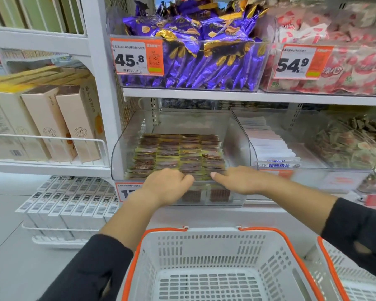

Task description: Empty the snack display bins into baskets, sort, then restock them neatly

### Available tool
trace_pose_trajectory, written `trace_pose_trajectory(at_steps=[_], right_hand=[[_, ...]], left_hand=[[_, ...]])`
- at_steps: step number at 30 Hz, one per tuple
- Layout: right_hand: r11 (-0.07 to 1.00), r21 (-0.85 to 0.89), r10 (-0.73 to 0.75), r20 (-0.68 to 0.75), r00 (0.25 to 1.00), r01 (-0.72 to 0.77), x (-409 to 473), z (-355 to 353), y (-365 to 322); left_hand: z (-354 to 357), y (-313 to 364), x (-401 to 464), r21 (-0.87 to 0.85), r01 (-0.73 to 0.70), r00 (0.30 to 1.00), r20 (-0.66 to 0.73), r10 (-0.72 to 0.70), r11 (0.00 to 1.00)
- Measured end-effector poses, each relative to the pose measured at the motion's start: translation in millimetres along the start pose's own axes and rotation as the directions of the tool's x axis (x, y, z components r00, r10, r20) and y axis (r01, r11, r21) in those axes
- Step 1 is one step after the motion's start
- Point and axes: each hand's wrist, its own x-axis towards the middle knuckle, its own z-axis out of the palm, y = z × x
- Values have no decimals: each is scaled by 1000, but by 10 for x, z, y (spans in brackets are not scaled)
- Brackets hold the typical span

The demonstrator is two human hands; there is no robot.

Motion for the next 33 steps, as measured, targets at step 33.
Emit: trace_pose_trajectory(at_steps=[33], right_hand=[[975,-11,-166,-693,702,220,318,345,158]], left_hand=[[152,-744,218,126,158,847,-528,-68,979]])
